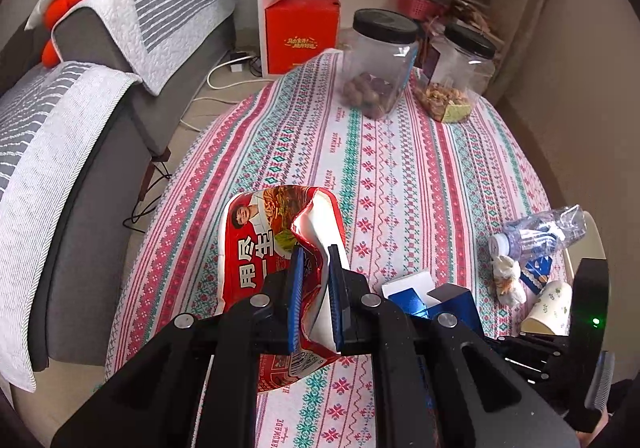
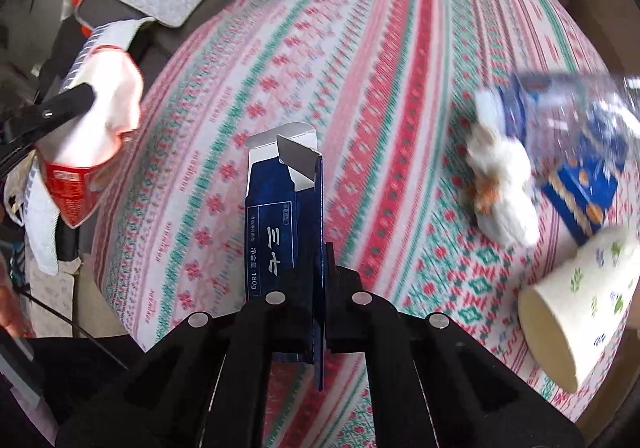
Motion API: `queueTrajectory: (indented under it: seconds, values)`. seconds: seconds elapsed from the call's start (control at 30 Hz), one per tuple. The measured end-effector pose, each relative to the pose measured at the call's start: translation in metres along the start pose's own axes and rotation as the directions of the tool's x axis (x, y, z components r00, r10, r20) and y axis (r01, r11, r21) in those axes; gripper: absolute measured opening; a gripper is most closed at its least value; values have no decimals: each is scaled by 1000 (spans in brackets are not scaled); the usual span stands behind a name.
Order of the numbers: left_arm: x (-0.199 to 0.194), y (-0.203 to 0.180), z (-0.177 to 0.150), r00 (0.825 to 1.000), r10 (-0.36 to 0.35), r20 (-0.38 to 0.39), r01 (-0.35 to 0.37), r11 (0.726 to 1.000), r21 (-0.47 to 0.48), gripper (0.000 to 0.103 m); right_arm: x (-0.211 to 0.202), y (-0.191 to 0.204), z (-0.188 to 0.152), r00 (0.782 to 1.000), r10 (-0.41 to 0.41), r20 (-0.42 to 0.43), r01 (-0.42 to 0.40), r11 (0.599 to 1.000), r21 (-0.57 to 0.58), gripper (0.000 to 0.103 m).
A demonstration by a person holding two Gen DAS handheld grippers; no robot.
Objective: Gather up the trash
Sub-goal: 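Grasp the dark blue carton with the right tool while the left tool holds the red wrapper, then carry the dark blue carton over the bin with the right tool and open it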
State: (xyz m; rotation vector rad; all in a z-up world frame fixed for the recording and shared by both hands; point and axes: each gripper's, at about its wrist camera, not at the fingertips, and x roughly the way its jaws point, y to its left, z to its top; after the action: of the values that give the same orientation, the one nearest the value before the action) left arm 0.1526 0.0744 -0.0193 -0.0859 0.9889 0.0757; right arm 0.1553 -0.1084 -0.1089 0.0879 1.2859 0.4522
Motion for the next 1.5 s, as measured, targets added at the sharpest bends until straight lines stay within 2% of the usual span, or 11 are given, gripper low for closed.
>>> queueTrajectory:
  seconds: [0.2, 0.47, 0.67, 0.97, 1.37, 1.5]
  values:
    - [-3, 9, 2, 1000, 3, 20, -2, 1000, -28, 12, -23, 7, 16, 995, -14, 101, 19, 998, -57, 3]
    - [-8, 14, 5, 999, 4, 45, -2, 999, -43, 12, -53, 1, 39, 972, -26, 232, 35, 999, -36, 3]
    - [-10, 13, 8, 998, 1, 61, 2, 999, -51, 12, -76, -18, 54, 951, -40, 307, 37, 999, 16, 3]
    - [-16, 1, 18, 995, -18, 101, 24, 998, -57, 12, -107, -49, 65, 911, -81, 404, 47, 995, 93, 3]
    - [-22, -37, 37, 987, -66, 147, 70, 997, -26, 12, -144, -85, 60, 846, -194, 497, 136, 979, 151, 3]
    - [-21, -52, 40, 984, -84, 156, 87, 996, -11, 12, -154, -98, 56, 831, -221, 510, 149, 973, 178, 3]
